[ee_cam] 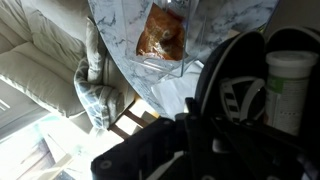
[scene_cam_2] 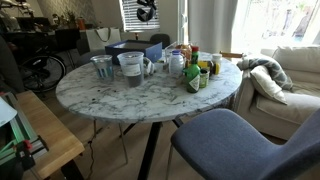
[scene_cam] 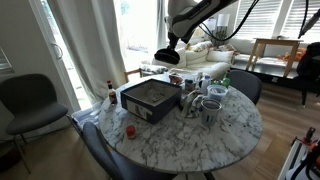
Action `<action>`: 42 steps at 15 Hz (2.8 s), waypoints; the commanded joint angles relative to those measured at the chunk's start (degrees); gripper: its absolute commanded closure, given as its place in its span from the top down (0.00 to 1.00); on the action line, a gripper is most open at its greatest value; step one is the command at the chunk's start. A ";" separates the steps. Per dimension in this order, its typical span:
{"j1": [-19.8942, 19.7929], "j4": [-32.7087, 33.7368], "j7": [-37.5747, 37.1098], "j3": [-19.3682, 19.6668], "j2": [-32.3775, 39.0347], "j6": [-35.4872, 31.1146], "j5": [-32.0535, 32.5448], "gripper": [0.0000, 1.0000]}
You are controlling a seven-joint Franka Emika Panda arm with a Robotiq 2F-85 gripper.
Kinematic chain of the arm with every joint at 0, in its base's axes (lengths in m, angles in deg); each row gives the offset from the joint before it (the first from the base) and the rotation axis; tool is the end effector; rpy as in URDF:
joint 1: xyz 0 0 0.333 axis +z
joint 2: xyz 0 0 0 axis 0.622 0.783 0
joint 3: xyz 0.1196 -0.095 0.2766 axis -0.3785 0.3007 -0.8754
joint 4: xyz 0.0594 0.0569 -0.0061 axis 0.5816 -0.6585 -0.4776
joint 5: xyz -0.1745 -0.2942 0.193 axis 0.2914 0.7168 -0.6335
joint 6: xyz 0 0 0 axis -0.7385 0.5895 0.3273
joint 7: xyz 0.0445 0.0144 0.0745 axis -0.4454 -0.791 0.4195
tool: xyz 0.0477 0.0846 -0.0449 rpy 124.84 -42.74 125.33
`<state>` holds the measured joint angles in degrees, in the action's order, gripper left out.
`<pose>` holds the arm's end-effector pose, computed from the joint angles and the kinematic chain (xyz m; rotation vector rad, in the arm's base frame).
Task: Remove the case from the box
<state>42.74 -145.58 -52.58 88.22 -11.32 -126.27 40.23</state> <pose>0.6844 -0.0228 0.4723 2.5588 0.5848 0.5684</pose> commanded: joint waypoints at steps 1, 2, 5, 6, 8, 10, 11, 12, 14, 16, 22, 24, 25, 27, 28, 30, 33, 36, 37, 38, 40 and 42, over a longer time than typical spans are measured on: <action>-1.61 0.94 -0.52 1.46 0.13 1.55 4.64 0.01; -1.95 0.83 -1.16 2.52 -0.09 1.83 6.73 0.01; -4.95 -0.99 -4.82 7.02 -2.10 2.65 13.52 0.01; -6.38 -0.87 -6.01 8.23 -2.11 3.14 14.98 0.01; -9.41 -1.31 -8.13 10.53 -2.24 4.27 17.35 0.01; -11.27 -1.30 -10.46 12.12 -1.72 7.66 19.85 0.01; -12.14 -0.91 -10.54 11.89 -1.21 10.02 19.45 0.01; -13.20 0.35 -7.87 10.35 -0.87 7.14 18.05 0.01; -14.28 0.39 -7.83 10.25 -0.74 7.37 18.03 0.06; -14.08 0.55 -7.82 9.65 -0.74 7.35 17.99 0.01; -17.57 -5.98 -5.94 13.50 -5.20 11.88 27.71 0.01; -20.24 -9.24 -3.02 14.40 -6.79 12.93 29.17 0.01; -21.84 -11.39 -0.37 14.53 -8.03 12.10 28.60 0.01; -25.06 -16.10 7.40 14.25 -10.61 9.46 24.69 0.01; -26.17 -18.48 10.32 14.15 -11.97 7.98 23.12 0.01; -27.53 -21.53 16.56 14.44 -13.88 7.66 19.90 0.01; -28.46 -24.08 21.69 15.31 -16.33 8.05 17.68 0.01; -28.05 -21.97 19.69 15.41 -14.41 9.26 18.73 0.06; -28.03 -22.25 19.91 15.43 -14.84 9.26 18.66 0.06; -28.01 -22.37 20.01 15.42 -15.05 9.26 18.64 0.06; -28.01 -22.49 20.07 15.41 -15.09 9.26 18.61 0.06; -28.43 -23.93 21.48 15.88 -15.05 8.56 21.27 0.01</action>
<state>14.58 -168.33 -32.56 103.51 -26.40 -117.16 59.12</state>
